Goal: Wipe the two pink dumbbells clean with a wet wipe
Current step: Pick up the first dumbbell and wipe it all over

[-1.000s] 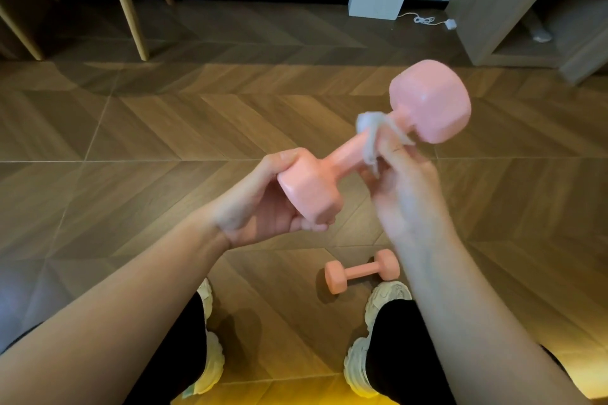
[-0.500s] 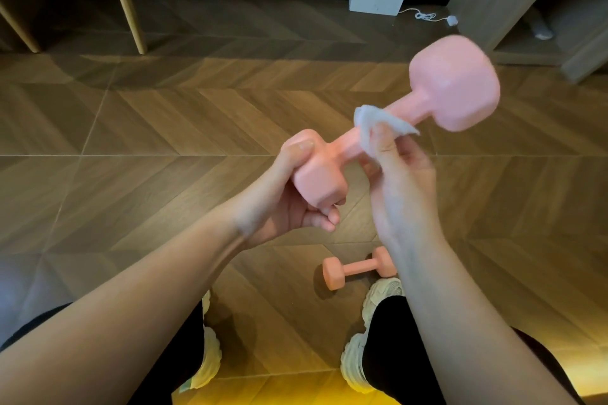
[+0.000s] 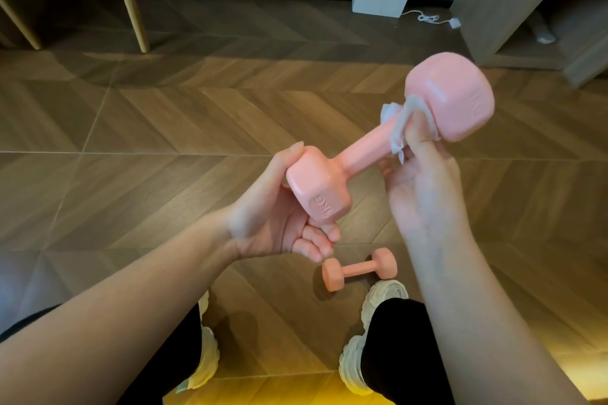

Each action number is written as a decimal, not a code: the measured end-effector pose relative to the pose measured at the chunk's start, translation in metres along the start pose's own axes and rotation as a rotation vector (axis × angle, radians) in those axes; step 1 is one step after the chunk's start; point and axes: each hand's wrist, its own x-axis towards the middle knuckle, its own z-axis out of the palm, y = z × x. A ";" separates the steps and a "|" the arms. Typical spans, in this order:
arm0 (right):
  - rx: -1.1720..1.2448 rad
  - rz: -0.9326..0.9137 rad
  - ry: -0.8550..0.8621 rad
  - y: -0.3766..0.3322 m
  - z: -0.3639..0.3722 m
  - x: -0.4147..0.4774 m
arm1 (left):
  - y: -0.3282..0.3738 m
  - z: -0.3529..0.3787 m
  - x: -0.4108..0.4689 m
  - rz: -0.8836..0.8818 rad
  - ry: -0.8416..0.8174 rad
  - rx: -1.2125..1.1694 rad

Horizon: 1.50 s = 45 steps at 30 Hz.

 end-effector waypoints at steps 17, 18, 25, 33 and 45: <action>-0.309 0.165 -0.062 0.048 0.021 -0.024 | 0.004 -0.014 -0.002 0.161 0.224 -0.124; -0.297 0.166 -0.036 0.049 0.021 -0.023 | 0.005 -0.013 -0.002 0.248 0.245 -0.072; -0.245 0.170 0.060 0.046 0.021 -0.015 | 0.000 0.000 0.004 0.414 0.441 0.189; 0.047 0.095 0.118 0.006 0.006 0.001 | -0.002 0.004 0.005 0.291 0.352 0.117; -0.252 0.121 -0.124 0.044 0.023 -0.039 | -0.007 -0.002 0.002 0.241 0.168 0.020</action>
